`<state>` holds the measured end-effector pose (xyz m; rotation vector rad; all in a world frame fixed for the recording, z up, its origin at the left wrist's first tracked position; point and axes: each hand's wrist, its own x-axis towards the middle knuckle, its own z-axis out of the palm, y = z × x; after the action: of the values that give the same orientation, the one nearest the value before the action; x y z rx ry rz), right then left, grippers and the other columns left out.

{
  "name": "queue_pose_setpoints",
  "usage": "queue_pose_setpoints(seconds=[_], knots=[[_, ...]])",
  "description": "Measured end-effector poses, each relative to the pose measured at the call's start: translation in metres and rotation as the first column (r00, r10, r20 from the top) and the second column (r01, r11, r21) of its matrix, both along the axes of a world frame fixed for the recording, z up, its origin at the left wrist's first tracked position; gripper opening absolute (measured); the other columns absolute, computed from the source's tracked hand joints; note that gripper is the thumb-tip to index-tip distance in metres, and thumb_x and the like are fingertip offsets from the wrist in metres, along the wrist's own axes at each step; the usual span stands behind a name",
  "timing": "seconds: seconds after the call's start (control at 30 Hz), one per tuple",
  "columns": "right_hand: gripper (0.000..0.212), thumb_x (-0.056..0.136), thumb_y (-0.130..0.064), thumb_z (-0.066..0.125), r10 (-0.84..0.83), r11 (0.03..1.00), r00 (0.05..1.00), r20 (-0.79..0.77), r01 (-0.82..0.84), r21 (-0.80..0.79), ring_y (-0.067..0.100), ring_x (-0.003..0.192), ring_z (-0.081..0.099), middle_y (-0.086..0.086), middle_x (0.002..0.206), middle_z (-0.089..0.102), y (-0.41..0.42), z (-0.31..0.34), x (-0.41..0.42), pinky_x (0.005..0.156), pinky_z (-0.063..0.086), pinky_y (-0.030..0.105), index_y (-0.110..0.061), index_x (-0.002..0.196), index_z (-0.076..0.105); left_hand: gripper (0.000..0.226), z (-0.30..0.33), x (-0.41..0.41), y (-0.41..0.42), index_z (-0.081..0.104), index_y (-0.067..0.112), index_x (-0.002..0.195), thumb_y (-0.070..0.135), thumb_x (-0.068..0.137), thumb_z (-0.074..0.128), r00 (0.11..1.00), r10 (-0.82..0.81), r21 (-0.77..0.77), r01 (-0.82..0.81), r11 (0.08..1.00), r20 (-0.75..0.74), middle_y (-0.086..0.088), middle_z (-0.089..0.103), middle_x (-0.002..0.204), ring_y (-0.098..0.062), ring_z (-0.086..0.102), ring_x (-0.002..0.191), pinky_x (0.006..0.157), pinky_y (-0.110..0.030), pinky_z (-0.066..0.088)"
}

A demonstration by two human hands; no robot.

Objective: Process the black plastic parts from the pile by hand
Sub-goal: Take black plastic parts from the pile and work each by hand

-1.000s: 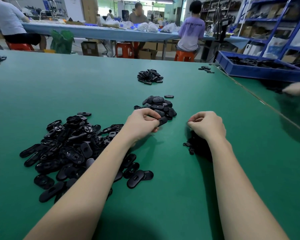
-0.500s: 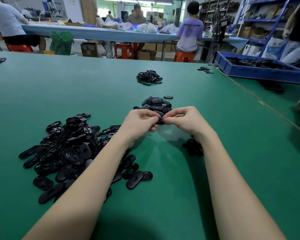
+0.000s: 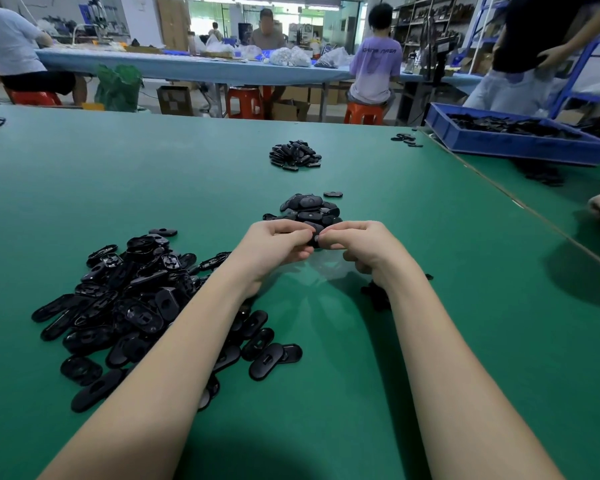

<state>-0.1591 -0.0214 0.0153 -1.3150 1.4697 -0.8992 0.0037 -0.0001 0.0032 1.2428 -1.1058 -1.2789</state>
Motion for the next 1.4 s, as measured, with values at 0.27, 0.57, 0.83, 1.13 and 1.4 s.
queue_pose_setpoints(seconds=[0.27, 0.57, 0.83, 1.13, 1.4], knots=[[0.016, 0.074, -0.028, 0.089, 0.051, 0.997, 0.997, -0.064, -0.047, 0.062, 0.009, 0.046, 0.033, -0.007, 0.066, 0.066, -0.003, 0.003, -0.005, 0.035, 0.021, 0.015, -0.024, 0.085, 0.077, 0.018, 0.001, 0.006, 0.001, 0.072, 0.004, 0.093, -0.006, 0.096, 0.057, 0.997, -0.044, 0.065, 0.049, 0.997, -0.069, -0.01, 0.075, 0.083, -0.012, 0.072, 0.07, 0.067, -0.015, 0.057], [0.019, 0.066, -0.036, 0.092, 0.128, 0.991, 0.992, -0.014, -0.127, 0.048, 0.009, 0.057, 0.041, -0.012, 0.064, 0.062, -0.006, -0.002, -0.01, 0.042, 0.024, 0.02, -0.029, 0.078, 0.08, 0.014, 0.004, 0.007, 0.003, 0.072, 0.007, 0.096, -0.002, 0.089, 0.066, 0.995, -0.045, 0.01, 0.045, 0.999, 0.091, -0.006, 0.073, 0.074, -0.011, 0.066, 0.067, 0.067, -0.017, 0.055], [0.01, 0.073, -0.024, 0.086, 0.156, 0.979, 0.969, -0.191, -0.177, -0.101, -0.001, 0.041, 0.044, -0.018, 0.052, 0.057, -0.008, -0.001, -0.007, 0.038, 0.029, 0.01, -0.025, 0.069, 0.077, 0.014, 0.001, 0.005, 0.003, 0.07, 0.015, 0.085, 0.001, 0.084, 0.073, 0.965, 0.002, -0.018, 0.002, 1.0, 0.261, -0.008, 0.07, 0.077, -0.018, 0.061, 0.07, 0.085, -0.031, 0.054], [0.015, 0.075, -0.018, 0.085, 0.174, 0.962, 0.97, -0.172, -0.205, -0.179, 0.003, 0.048, 0.046, -0.011, 0.056, 0.056, -0.005, -0.012, -0.005, 0.047, 0.036, 0.011, -0.02, 0.07, 0.07, 0.013, -0.001, 0.013, 0.005, 0.074, 0.014, 0.089, 0.004, 0.083, 0.079, 0.955, -0.048, -0.008, 0.052, 0.999, 0.294, -0.005, 0.075, 0.079, -0.015, 0.066, 0.074, 0.087, -0.028, 0.053], [0.021, 0.061, -0.031, 0.083, 0.151, 0.959, 0.965, -0.212, -0.195, -0.204, 0.003, 0.044, 0.044, -0.015, 0.051, 0.055, -0.003, -0.014, 0.001, 0.046, 0.035, 0.013, -0.02, 0.068, 0.066, 0.013, -0.003, 0.011, 0.002, 0.073, 0.021, 0.081, 0.01, 0.082, 0.08, 0.921, -0.018, -0.024, 0.03, 0.999, 0.388, 0.003, 0.072, 0.067, -0.011, 0.064, 0.066, 0.07, -0.022, 0.048]])
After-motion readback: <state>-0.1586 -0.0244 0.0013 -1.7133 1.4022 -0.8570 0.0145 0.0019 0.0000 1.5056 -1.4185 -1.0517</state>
